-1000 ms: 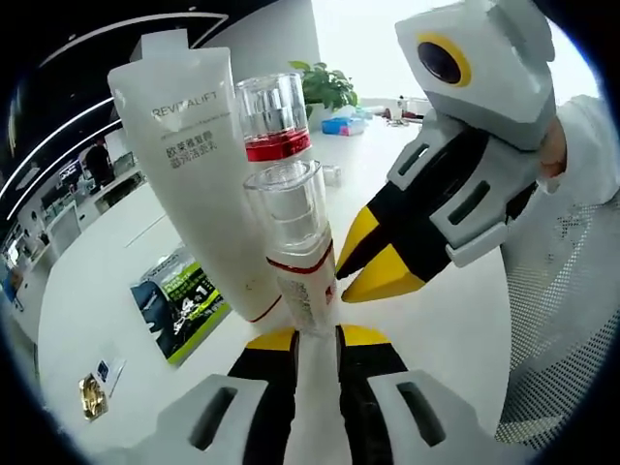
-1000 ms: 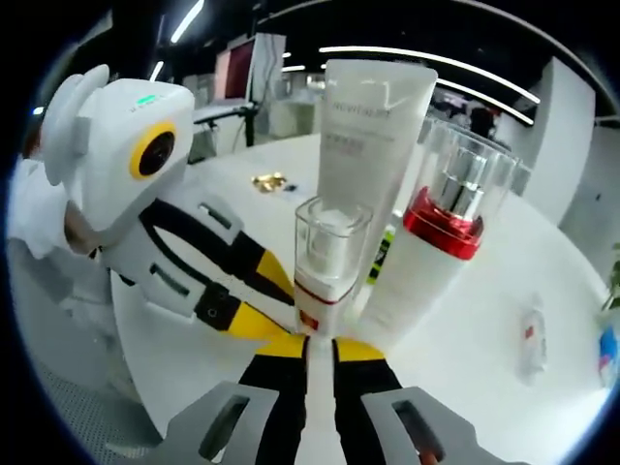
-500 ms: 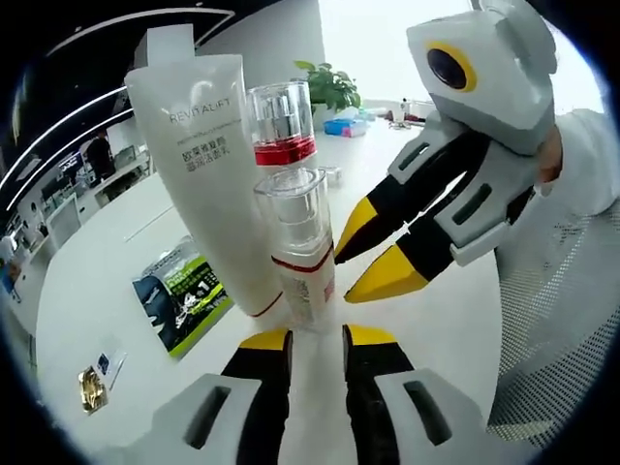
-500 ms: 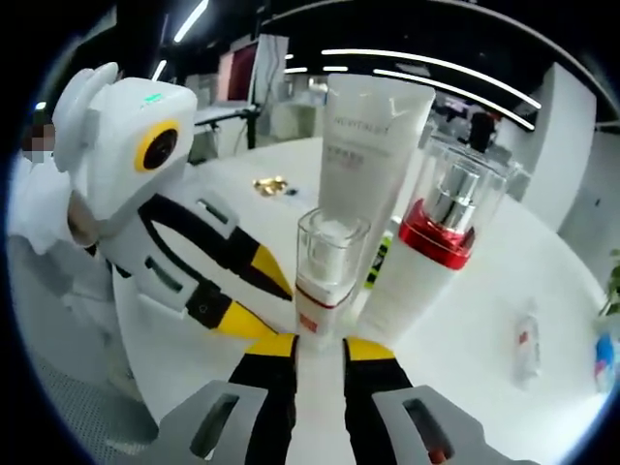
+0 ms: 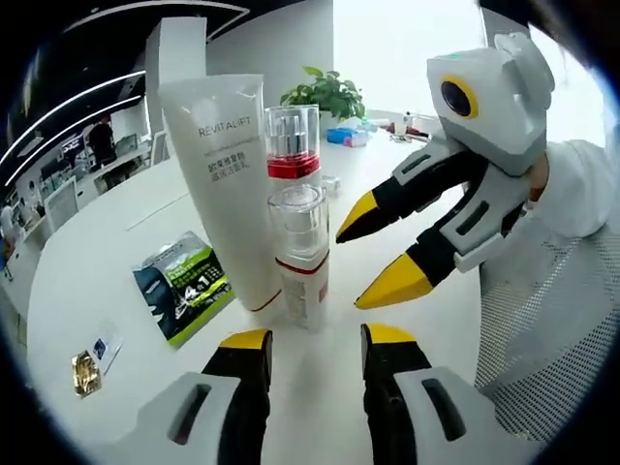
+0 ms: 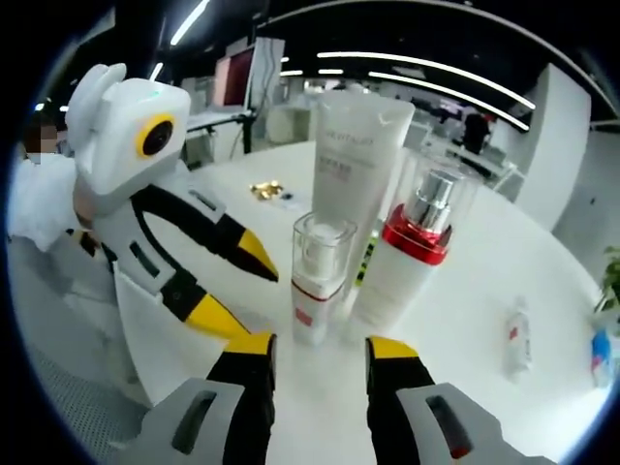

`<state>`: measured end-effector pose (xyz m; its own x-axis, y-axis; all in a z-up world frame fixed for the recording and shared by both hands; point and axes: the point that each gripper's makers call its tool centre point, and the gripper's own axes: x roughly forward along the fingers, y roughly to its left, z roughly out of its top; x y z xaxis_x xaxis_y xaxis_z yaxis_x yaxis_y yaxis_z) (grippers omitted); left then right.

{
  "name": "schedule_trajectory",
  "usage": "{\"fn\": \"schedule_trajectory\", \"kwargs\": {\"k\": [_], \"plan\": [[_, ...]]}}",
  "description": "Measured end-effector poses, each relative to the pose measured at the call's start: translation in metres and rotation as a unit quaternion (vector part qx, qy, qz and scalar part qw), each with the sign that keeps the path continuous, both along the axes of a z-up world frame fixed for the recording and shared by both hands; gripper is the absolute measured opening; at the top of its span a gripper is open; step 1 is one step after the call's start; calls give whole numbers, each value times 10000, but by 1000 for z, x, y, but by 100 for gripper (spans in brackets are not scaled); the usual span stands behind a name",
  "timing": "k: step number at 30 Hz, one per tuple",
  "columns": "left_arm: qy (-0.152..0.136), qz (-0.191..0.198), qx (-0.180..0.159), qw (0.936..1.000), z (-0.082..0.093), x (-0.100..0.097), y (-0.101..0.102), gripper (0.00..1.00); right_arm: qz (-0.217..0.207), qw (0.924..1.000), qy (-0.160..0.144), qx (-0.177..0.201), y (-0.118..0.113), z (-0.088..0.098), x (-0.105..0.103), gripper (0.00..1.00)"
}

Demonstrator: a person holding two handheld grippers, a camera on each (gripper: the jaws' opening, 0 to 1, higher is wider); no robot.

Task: Arrange the skincare products in the storage area until every visible bottle or jar stands upright without overlapping.

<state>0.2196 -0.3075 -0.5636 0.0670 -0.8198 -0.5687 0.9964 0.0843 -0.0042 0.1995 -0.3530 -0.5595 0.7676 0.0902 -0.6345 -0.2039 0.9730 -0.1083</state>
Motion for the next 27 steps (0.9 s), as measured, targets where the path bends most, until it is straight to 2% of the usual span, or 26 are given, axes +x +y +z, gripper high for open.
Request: {"fn": "schedule_trajectory", "kwargs": {"k": [2, 4, 10, 20, 27], "plan": [[97, 40, -83, 9999, 6, 1, 2, 36, -14, 10000, -24, 29, 1, 2, -1, 37], [317, 112, -175, 9993, 13, -3, 4, 39, -35, 10000, -30, 76, 0, 3, -2, 41], [201, 216, -202, 9994, 26, -4, 16, 51, -112, 9998, -99, 122, -3, 9, -6, 56], [213, 277, -132, 9993, 34, 1, 29, 60, -55, 9997, -217, 114, 0, 23, -8, 68], [66, 338, -161, 9993, 44, 8, 39, 69, 45, 9996, -259, 96, 3, 31, -13, 77]]}}
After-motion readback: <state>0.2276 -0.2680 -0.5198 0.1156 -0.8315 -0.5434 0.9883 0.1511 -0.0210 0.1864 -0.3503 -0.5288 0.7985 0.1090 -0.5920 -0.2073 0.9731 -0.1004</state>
